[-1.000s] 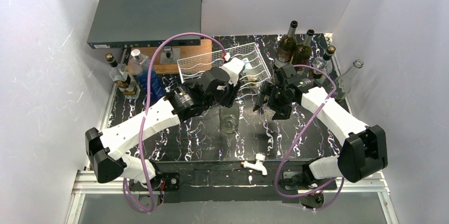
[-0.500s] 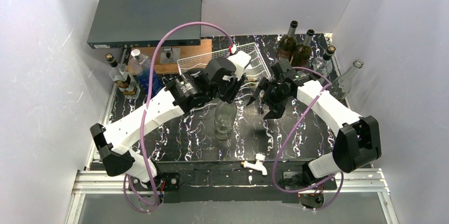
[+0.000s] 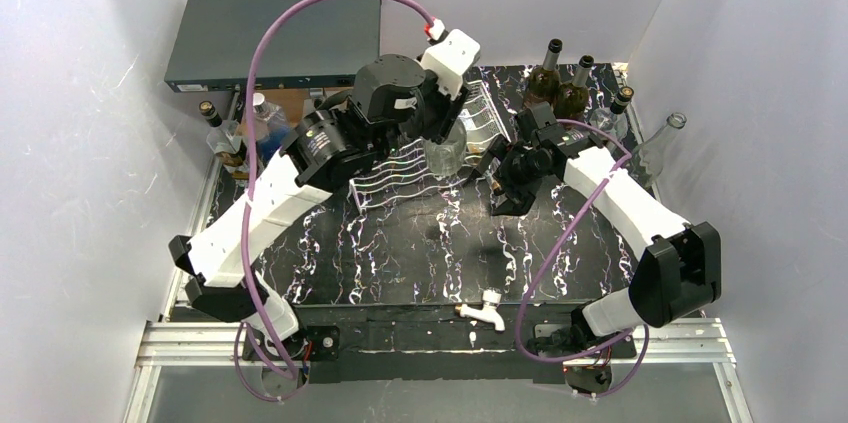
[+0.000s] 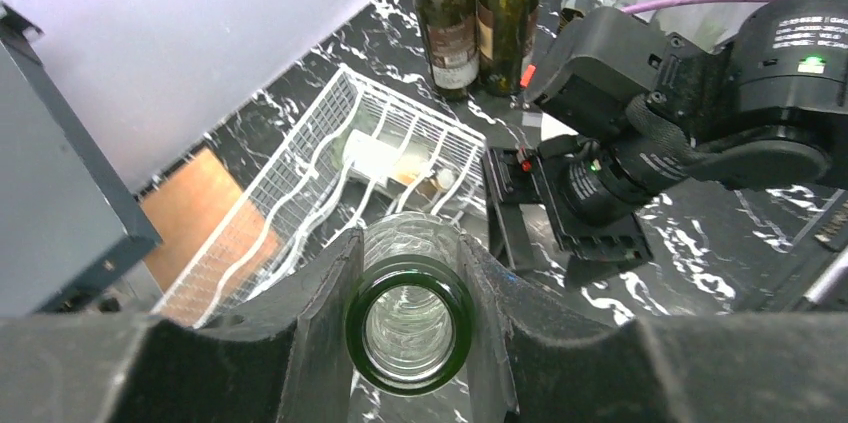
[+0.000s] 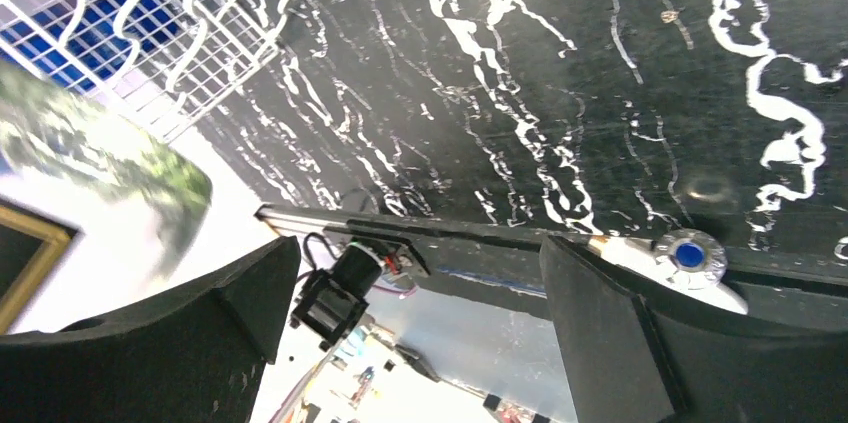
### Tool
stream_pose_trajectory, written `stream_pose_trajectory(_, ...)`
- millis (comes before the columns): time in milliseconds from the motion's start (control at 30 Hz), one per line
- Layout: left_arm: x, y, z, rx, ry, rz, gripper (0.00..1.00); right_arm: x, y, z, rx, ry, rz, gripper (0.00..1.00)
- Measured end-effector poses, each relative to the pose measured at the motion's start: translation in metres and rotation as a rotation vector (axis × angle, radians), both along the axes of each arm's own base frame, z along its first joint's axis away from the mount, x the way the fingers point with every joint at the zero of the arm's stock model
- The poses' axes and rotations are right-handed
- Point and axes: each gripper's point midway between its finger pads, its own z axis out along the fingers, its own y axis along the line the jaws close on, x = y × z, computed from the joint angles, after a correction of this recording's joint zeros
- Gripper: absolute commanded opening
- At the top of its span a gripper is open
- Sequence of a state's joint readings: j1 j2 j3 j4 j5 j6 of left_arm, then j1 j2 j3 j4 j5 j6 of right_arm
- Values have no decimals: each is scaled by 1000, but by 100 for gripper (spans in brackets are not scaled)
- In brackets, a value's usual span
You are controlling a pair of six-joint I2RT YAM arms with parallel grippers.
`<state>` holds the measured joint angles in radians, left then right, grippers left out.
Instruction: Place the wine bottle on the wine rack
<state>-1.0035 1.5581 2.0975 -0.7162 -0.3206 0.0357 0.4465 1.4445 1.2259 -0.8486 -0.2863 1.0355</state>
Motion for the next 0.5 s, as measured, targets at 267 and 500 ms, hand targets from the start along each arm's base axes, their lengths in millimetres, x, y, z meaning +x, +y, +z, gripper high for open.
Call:
stream_pose_trajectory(267,41,-31,-14,149,-205,-22,0,6,14,11,93,3,-37,100)
stream_pose_trajectory(500,83,-62,-56,308,-347,-26,0,12,14,16,92,-15,-37,100)
